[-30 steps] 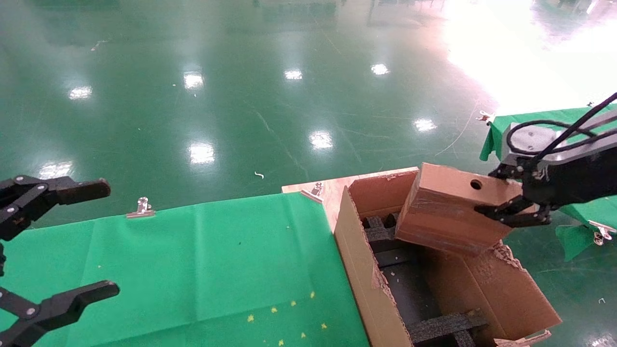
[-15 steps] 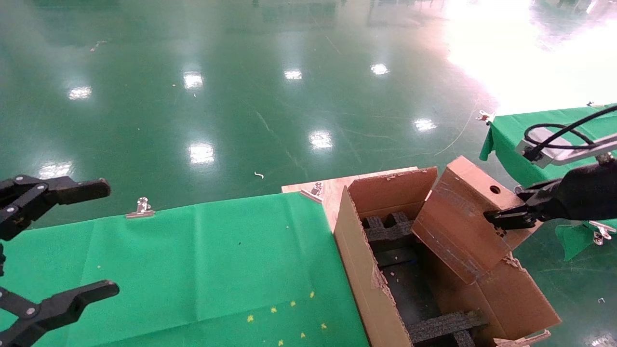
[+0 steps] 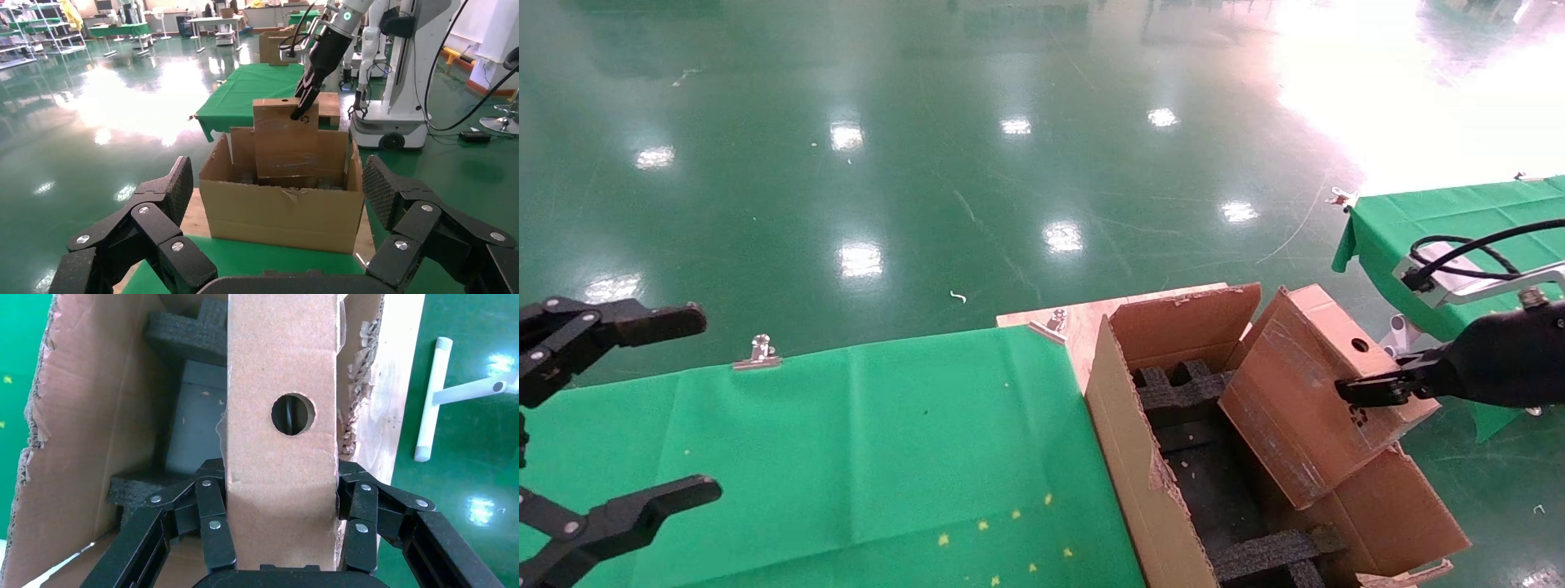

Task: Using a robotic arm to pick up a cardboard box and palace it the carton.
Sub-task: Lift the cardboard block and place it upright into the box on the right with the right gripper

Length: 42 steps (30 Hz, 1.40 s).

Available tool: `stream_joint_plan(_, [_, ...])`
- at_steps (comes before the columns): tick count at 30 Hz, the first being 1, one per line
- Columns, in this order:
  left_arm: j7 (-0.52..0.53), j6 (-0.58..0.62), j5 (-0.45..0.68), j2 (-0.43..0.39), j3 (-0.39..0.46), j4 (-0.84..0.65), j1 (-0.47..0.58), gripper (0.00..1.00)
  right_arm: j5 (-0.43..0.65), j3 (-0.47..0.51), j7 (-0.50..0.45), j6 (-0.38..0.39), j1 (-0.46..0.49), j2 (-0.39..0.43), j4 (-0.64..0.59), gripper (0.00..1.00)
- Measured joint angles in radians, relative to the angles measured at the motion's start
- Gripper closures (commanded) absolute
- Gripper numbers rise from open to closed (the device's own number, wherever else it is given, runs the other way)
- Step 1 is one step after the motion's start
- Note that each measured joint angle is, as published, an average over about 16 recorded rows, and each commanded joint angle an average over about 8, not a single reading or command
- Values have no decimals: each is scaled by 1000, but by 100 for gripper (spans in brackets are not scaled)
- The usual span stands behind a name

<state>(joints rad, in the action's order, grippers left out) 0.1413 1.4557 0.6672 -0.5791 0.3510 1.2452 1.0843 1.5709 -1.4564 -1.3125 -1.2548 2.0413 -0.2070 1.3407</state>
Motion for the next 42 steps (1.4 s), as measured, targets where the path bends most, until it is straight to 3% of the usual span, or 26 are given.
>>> stream_joint_plan(9, [0, 0, 0, 0, 0, 0, 0, 0, 30, -13, -64, 18, -15, -13, -7, 100])
stream_joint_plan(28, [0, 0, 0, 0, 0, 0, 0, 0, 180, -70, -309, 94, -89, -61, 11, 100])
stream_joint_plan(42, [0, 0, 0, 0, 0, 0, 0, 0, 231, -113, -393, 201, -177, -89, 8, 100])
